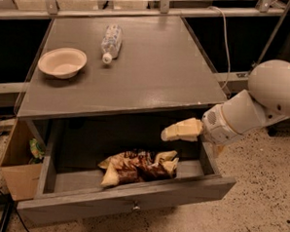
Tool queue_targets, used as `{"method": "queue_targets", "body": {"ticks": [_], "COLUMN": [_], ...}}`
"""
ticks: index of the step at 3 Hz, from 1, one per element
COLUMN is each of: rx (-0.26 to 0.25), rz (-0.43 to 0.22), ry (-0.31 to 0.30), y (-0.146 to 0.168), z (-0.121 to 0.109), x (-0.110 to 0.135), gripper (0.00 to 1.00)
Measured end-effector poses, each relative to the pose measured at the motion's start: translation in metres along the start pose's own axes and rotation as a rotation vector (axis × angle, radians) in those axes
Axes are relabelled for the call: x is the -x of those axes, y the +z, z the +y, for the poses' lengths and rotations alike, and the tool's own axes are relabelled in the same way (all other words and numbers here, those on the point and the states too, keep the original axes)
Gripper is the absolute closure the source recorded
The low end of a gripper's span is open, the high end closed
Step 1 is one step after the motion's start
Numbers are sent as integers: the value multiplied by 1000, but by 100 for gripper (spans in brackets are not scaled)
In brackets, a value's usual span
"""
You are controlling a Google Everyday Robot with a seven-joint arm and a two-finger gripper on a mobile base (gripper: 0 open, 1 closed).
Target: Pick brown chip bag from top drawer and place on counter
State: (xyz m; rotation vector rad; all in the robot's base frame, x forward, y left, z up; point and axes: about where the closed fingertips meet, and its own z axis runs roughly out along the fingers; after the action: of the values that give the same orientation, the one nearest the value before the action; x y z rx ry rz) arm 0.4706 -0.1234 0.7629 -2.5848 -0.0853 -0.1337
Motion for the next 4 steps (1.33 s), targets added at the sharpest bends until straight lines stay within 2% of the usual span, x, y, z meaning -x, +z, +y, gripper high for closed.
{"method": "queue_targets", "body": {"ticks": [1,2,4], "rx": [-2,-29,-104], "rz": [-1,-5,-20], "ry": [6,26,43], "y": [0,13,54], "z": [2,11,13], "x": [0,-1,-7], "gripper": [0,0,0]}}
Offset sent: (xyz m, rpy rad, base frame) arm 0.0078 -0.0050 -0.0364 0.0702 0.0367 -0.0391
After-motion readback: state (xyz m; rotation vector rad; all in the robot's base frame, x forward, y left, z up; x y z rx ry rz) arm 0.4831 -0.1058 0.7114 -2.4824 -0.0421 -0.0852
